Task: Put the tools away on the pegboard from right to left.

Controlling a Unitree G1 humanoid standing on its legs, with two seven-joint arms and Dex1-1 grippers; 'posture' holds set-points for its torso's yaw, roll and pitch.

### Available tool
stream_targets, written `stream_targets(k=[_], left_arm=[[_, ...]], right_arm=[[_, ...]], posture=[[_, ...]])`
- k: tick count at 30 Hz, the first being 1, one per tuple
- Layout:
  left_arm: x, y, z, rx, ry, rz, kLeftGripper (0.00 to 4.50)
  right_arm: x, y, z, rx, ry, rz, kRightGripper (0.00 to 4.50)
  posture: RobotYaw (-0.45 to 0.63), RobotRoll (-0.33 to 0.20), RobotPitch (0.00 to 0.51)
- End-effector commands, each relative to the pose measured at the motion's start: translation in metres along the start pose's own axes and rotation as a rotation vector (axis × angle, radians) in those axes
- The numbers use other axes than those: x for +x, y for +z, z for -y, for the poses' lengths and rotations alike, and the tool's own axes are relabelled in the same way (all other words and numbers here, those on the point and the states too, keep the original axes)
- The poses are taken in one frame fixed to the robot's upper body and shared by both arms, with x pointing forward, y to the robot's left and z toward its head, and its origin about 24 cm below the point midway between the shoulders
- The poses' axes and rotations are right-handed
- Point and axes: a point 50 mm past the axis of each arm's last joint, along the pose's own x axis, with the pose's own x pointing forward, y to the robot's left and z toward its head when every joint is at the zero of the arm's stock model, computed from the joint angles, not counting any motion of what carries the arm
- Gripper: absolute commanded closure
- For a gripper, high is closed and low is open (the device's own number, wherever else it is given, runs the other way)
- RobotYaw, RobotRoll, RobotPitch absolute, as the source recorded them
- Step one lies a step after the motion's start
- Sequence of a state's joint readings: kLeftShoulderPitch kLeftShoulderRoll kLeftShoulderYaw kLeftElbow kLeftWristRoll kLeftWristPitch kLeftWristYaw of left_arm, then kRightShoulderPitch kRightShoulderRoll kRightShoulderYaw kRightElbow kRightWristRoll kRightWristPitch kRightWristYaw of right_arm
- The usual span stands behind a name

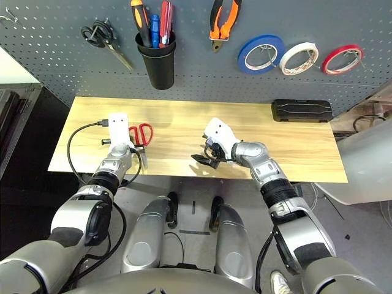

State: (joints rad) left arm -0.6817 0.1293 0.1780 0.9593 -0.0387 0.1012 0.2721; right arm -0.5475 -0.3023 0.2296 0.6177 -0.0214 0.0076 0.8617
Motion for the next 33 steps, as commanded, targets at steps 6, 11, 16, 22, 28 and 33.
stream_targets(k=[6, 11, 16, 22, 28, 33], left_arm=[[-0.019, 0.02, -0.01, -0.13, 0.04, 0.158, 4.49], [-0.036, 0.035, -0.022, -0.198, 0.05, 0.258, 4.49], [-0.055, 0.053, -0.042, -0.271, 0.089, 0.372, 4.49], [-0.074, 0.074, -0.059, -0.344, 0.109, 0.501, 4.49], [-0.091, 0.104, -0.065, -0.373, 0.049, 0.651, 4.49], [-0.103, 0.126, -0.065, -0.392, -0.022, 0.732, 4.49]], right_arm=[[0.003, 0.004, 0.003, -0.018, 0.018, 0.047, 0.0], [0.0, 0.007, 0.007, -0.028, 0.019, 0.084, 0.0], [-0.009, 0.009, 0.014, -0.032, 0.012, 0.118, 0.0], [-0.015, 0.012, 0.017, -0.033, 0.01, 0.187, 0.0], [-0.025, 0.028, 0.021, -0.035, 0.002, 0.355, 0.0], [-0.045, 0.043, 0.027, -0.028, -0.018, 0.513, 0.0]], posture=[[0.22, 0.0, 0.268], [0.23, 0.0, 0.262], [0.24, 0.0, 0.25], [0.26, 0.0, 0.244], [0.3, 0.0, 0.238], [0.32, 0.0, 0.238]])
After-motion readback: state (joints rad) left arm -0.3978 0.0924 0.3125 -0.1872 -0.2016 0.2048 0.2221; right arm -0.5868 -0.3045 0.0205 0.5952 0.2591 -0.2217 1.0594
